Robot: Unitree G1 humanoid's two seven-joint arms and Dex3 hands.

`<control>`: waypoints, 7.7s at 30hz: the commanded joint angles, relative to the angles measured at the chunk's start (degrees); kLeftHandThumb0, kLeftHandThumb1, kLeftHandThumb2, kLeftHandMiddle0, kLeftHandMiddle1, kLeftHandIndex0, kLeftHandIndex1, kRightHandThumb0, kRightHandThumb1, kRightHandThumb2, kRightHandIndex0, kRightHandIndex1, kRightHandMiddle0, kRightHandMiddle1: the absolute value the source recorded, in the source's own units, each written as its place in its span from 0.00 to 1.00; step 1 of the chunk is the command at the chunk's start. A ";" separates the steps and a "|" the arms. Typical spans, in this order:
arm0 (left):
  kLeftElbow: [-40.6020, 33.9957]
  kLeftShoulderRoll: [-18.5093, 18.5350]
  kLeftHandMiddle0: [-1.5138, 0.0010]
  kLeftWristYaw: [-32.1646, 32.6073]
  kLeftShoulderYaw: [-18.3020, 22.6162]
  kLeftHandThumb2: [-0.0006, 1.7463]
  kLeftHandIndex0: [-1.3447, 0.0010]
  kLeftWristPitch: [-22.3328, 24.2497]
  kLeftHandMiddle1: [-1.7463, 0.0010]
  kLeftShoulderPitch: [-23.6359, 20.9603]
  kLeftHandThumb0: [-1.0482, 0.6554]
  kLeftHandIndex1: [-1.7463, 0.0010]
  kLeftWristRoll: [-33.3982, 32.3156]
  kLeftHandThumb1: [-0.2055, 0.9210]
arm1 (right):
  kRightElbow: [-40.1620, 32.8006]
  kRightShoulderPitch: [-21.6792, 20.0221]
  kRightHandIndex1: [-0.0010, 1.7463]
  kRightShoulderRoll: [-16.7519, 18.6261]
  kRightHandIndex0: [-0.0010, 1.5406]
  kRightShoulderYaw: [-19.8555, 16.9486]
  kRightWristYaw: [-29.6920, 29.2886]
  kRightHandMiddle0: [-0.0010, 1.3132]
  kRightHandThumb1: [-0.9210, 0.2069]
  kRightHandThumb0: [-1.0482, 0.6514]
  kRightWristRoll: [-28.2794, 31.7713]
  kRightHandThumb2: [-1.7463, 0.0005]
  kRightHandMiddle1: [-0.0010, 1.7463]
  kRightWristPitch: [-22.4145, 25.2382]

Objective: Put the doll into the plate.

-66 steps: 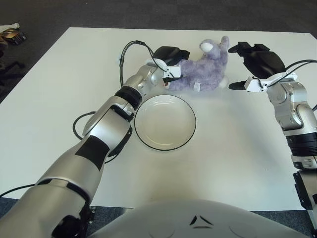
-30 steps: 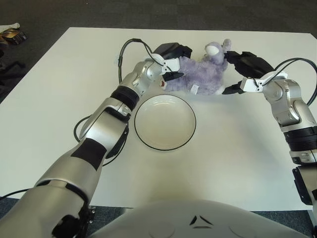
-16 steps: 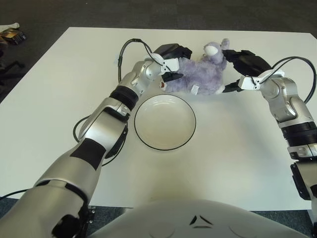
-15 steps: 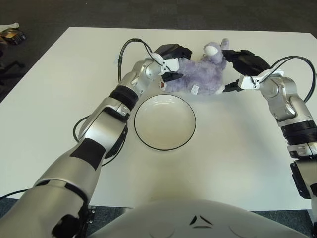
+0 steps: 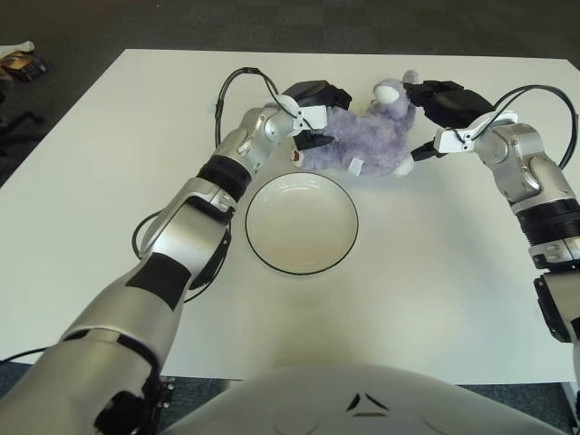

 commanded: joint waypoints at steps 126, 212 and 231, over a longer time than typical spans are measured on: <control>6.79 -1.04 0.44 -4.10 1.83 0.95 0.16 -2.55 0.00 -1.13 0.97 0.00 -3.14 0.21 | 26.65 -7.39 0.89 13.94 0.63 0.84 -15.80 0.57 0.93 0.62 12.04 0.00 1.00 -9.46; -7.04 7.22 0.46 2.94 7.60 0.93 0.19 -1.26 0.00 -0.16 0.96 0.00 -4.17 0.24 | -4.22 -3.20 0.92 14.71 0.59 -6.74 -13.58 0.51 0.86 0.62 13.77 0.04 1.00 5.72; -26.75 13.55 0.45 -6.61 9.62 0.94 0.18 5.87 0.00 6.68 0.96 0.00 -5.25 0.23 | -16.41 1.23 0.88 16.42 0.61 -8.14 -5.94 0.52 0.86 0.62 17.96 0.05 1.00 12.15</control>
